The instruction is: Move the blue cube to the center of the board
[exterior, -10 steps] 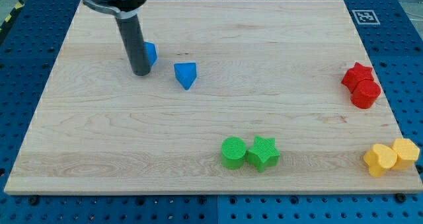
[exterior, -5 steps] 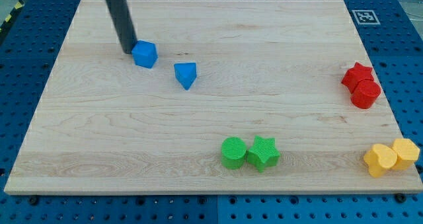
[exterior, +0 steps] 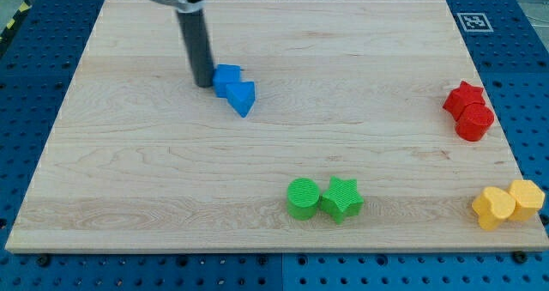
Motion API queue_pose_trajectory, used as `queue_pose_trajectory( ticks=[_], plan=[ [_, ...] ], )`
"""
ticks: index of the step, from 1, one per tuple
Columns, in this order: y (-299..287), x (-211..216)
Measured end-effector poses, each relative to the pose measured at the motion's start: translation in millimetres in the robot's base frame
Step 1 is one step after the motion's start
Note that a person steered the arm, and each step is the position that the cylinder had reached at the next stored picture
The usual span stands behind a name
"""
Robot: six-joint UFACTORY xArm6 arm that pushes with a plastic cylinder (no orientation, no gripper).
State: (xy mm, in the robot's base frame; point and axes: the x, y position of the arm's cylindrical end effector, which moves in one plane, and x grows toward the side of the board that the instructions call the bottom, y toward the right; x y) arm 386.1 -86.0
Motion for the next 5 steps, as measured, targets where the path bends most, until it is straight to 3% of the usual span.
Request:
queue_pose_trajectory(
  ticks=[3, 4, 5],
  plan=[
    [32, -10],
    [76, -37],
    [160, -34]
  ],
)
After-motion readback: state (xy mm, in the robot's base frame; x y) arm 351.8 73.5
